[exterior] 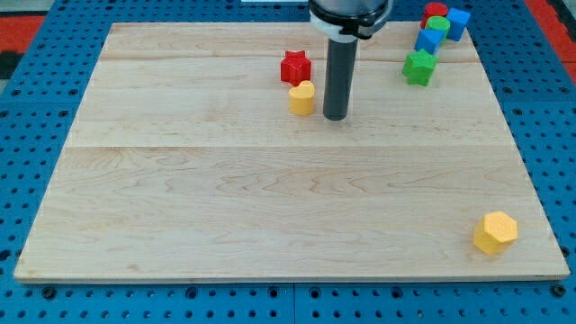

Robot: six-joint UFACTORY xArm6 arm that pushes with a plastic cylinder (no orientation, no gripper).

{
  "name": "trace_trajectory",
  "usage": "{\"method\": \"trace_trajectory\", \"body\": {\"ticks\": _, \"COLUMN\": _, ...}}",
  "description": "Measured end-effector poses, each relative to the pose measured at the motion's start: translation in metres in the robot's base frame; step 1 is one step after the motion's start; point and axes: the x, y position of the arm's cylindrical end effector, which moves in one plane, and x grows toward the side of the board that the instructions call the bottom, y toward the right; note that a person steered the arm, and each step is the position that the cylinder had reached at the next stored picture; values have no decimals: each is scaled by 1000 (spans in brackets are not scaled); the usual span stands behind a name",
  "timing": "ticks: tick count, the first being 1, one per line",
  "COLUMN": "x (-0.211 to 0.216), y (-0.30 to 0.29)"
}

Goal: Move red star above the yellow heart

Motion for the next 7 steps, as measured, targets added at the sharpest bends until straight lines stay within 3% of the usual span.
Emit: {"method": "trace_trajectory", "body": {"ticks": 7, "x": -22, "y": 10}}
